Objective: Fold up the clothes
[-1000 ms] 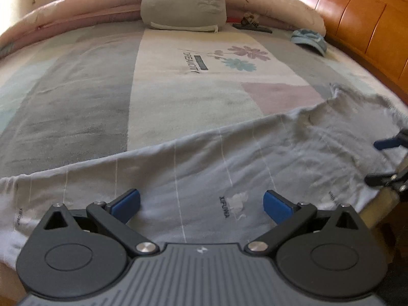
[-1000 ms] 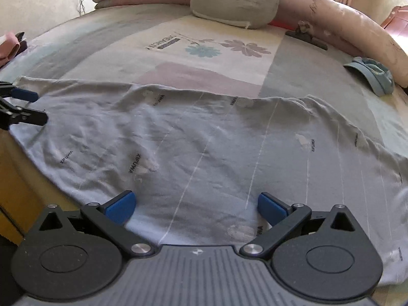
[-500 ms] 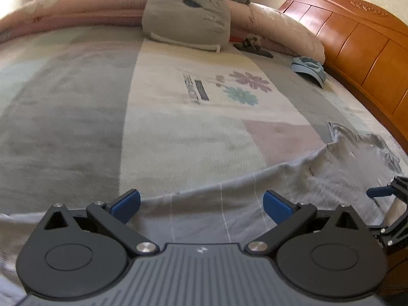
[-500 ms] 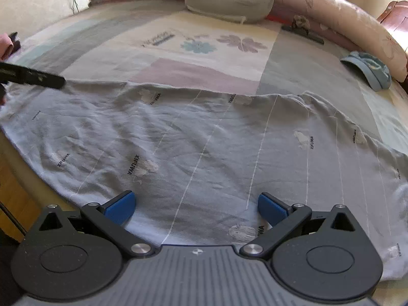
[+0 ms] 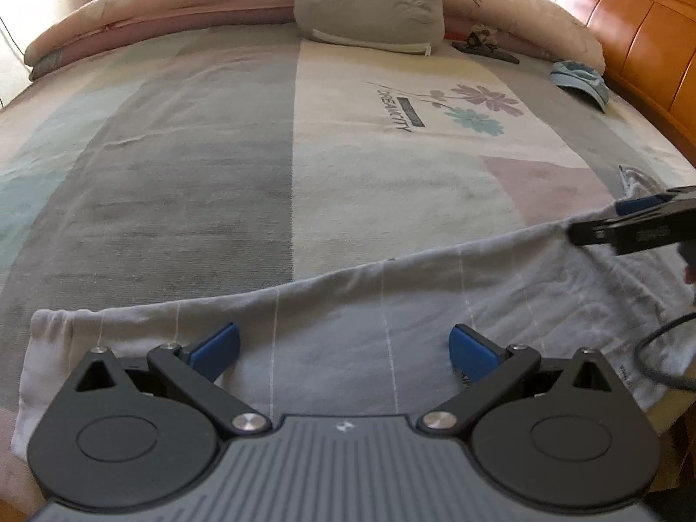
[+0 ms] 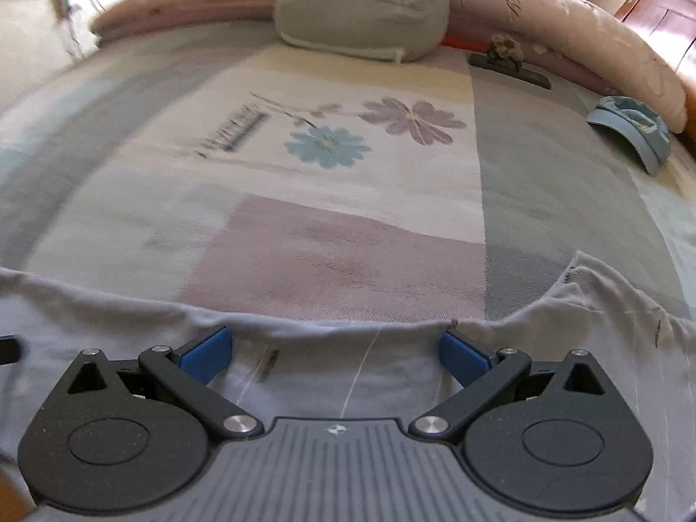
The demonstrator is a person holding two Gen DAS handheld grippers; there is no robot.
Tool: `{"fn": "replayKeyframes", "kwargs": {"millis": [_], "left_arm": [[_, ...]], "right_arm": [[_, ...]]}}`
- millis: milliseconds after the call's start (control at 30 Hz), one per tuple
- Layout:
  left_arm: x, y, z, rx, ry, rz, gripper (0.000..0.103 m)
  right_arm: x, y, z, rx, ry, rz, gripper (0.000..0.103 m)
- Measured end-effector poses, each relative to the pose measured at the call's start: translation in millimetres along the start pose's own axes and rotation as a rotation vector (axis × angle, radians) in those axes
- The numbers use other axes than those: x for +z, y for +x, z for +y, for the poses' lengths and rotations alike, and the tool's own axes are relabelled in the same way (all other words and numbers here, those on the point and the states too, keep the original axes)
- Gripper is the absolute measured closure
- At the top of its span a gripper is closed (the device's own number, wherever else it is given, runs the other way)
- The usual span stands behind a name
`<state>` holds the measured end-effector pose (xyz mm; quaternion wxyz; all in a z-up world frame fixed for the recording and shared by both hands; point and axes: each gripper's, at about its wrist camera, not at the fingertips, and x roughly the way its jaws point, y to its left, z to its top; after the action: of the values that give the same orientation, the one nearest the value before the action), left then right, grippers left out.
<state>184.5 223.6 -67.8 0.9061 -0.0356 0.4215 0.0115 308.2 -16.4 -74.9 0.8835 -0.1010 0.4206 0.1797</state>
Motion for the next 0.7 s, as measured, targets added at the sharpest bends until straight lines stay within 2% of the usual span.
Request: {"fn": "replayKeyframes", "kwargs": {"millis": [133, 233, 433, 567, 700], "left_arm": [[1.4, -1.4, 0.2, 0.009, -0.015, -0.001, 0.001], [3.8, -6.7, -2.1, 0.012, -0.02, 0.002, 0.001], [2.6, -13.5, -18.2, 0.01, -0.001, 0.009, 0.001], [0.5, -0.6, -25.9, 0.049, -0.028, 0.024, 0.001], [5.1, -9.1, -36.5, 0.101, -0.02, 0.029, 0.001]], "right_arm": [[2.4, 1.6, -3.3, 0.016, -0.009, -0.027, 0.0], [1.6, -15.8, -14.0, 0.076, -0.026, -0.007, 0.0], [-27.5, -49.0, -44.6, 0.099, -0.06, 0.031, 0.0], [-34.6, -34.2, -56.3, 0.066, -0.03, 0.023, 0.0], [-25.1, -25.6, -60.6, 0.11, -0.047, 0.018, 0.0]]}}
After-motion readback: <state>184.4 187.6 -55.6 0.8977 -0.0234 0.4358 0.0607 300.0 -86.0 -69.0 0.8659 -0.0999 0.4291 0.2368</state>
